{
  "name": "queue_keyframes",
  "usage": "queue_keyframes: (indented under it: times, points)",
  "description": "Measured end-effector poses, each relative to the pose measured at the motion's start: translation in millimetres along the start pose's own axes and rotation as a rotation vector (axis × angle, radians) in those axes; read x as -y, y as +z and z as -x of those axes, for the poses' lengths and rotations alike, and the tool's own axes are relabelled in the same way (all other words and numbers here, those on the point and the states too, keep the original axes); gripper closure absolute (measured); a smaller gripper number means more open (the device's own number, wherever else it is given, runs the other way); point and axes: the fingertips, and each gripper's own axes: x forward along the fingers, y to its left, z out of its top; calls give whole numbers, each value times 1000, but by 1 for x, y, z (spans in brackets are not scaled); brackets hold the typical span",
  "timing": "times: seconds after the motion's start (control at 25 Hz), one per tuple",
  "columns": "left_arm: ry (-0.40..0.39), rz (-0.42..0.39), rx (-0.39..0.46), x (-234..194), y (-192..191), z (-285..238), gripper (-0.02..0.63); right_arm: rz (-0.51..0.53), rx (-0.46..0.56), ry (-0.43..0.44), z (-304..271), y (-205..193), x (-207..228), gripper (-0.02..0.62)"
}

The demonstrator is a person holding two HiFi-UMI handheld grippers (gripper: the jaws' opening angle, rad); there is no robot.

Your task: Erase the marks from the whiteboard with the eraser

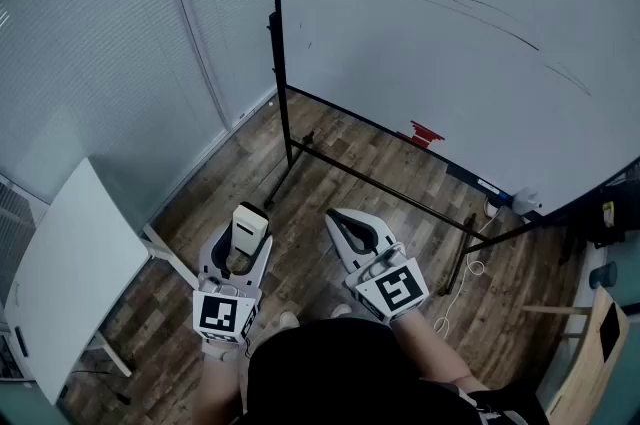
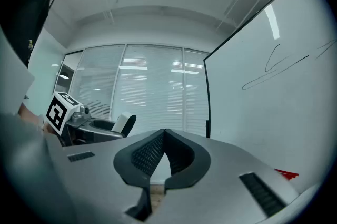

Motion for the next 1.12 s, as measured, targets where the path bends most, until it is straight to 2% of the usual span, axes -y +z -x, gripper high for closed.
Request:
queue_keyframes:
  times: [0.4, 0.64, 0.84, 1.12]
  points:
    - [6, -23, -25, 29, -3, -56, 345, -28, 5, 20, 10, -15, 57, 569]
    - [10, -11, -37, 23, -10, -96, 345, -43, -13, -30, -5, -32, 108, 569]
    - [4, -27, -15, -19, -16, -149, 345, -35, -40, -66, -58, -48, 146, 569]
    - [-69, -36, -12, -120, -16, -249, 345, -37, -60, -138, -178, -47, 202, 569]
